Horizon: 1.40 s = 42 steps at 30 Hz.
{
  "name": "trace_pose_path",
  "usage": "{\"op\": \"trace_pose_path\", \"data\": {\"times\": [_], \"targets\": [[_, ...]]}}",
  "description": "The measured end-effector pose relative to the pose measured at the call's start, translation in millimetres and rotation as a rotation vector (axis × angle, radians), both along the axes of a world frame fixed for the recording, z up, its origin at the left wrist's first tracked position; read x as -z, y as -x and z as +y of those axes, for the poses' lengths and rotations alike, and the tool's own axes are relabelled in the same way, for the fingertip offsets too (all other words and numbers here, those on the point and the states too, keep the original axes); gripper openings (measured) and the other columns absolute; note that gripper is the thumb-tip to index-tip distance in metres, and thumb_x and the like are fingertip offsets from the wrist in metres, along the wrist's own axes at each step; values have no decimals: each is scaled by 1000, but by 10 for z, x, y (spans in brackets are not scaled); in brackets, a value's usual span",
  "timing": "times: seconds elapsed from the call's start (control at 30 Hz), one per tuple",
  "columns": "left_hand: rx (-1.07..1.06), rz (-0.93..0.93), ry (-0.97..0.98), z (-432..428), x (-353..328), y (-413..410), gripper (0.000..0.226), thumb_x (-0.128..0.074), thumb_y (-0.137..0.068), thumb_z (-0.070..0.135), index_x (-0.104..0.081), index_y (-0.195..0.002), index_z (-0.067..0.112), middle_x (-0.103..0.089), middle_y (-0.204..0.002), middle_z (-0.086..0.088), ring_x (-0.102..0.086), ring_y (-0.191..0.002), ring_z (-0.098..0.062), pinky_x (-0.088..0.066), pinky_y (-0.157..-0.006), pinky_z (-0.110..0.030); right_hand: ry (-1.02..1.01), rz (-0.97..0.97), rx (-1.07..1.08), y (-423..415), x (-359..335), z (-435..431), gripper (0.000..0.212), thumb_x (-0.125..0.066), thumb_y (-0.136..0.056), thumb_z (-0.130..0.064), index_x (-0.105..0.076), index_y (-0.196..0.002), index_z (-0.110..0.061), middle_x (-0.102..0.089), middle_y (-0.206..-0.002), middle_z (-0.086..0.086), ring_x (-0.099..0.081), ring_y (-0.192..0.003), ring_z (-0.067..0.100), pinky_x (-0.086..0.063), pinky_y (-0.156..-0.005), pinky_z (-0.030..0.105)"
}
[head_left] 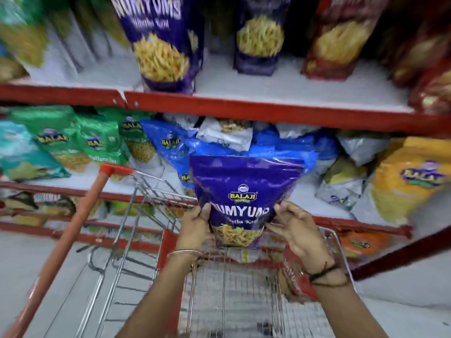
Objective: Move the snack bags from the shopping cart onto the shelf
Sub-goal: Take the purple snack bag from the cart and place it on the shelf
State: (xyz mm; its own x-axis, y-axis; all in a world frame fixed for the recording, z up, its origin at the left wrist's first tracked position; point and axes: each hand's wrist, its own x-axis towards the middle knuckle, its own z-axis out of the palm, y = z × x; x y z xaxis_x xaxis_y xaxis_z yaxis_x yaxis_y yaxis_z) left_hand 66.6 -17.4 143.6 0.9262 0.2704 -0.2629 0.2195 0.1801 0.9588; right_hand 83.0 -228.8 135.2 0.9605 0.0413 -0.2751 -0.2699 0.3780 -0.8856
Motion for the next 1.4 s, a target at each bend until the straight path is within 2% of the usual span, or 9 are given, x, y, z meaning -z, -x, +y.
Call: {"op": "trace_pose_path", "data": {"times": [0.1,0.2,0.33,0.63,0.77,0.93,1.07,1.23,1.4], "targets": [[59,-116,6,-46,-622,-76,14,-48,-89,19,-53,-79,11,-61,-75,-5,-55,-74,-19,-48,-70,-40,-28,-121,-54,-42,-649,-184,62,-87,-40,-40,-57,-87,-13,-64,-78,2,-62,-76,14,-57,-77,44],[152,-258,-3,-109,-1212,-163,19,-42,-92,20,-58,-82,17,-65,-81,-1,-60,-76,-15,-52,-76,-49,-2,-293,-57,-92,-1251,-285,74,-88,-34,-44,-59,-91,-6,-63,-87,7,-62,-85,16,-59,-74,43],[192,-426,-11,-181,-1849,-398,23,-44,-91,23,-60,-75,19,-70,-59,16,-60,-71,-11,-54,-73,-44,-39,-467,-16,-262,-1899,-317,57,-79,-52,-31,-57,-97,-3,-55,-92,15,-55,-85,23,-60,-71,39],[203,-592,42,-185,-2355,-1345,25,-45,-91,22,-62,-72,22,-65,-79,1,-53,-84,-19,-51,-77,-44,-175,-658,69,-1225,-2406,-160,9,-64,-74,-11,-60,-82,-11,-69,-66,-5,-61,-68,11,-60,-68,37],[208,-569,-5,-189,-2376,-1809,23,-46,-91,22,-60,-72,22,-70,-73,10,-58,-83,-19,-55,-74,-44,-161,-633,87,-1621,-2447,-124,15,-52,-84,-1,-61,-82,-12,-74,-69,-6,-66,-72,11,-57,-78,45],[200,-423,-39,-219,-2410,-2285,18,-46,-90,27,-58,-91,13,-62,-107,-13,-56,-108,-30,-48,-88,-63,-152,-511,168,-2061,-2444,-117,23,-48,-87,3,-56,-75,-16,-71,-57,-11,-65,-64,4,-52,-78,51],[167,-344,-65,-265,-2455,-2552,17,-45,-91,26,-55,-81,16,-58,-104,-10,-56,-101,-28,-51,-81,-61,-147,-409,181,-2368,-2364,-108,14,-51,-87,-1,-58,-87,-13,-69,-57,-10,-56,-63,9,-53,-77,51],[153,-264,-105,-259,-2309,-2767,28,-44,-89,36,-52,-113,23,-52,-131,-10,-50,-119,-31,-53,-66,-39,-70,-332,202,-2562,-2295,-99,21,-44,-92,-9,-59,-106,-13,-64,-111,8,-60,-108,24,-46,-96,43],[329,-280,-395,-141,-2021,-2687,63,-23,-86,59,-25,-139,25,-29,-151,-4,-30,-137,-26,-28,-113,-51,132,-306,45,-2431,-2128,-98,59,-25,-92,-50,-39,-133,-10,-43,-142,7,-43,-127,20,-33,-103,37]]}}
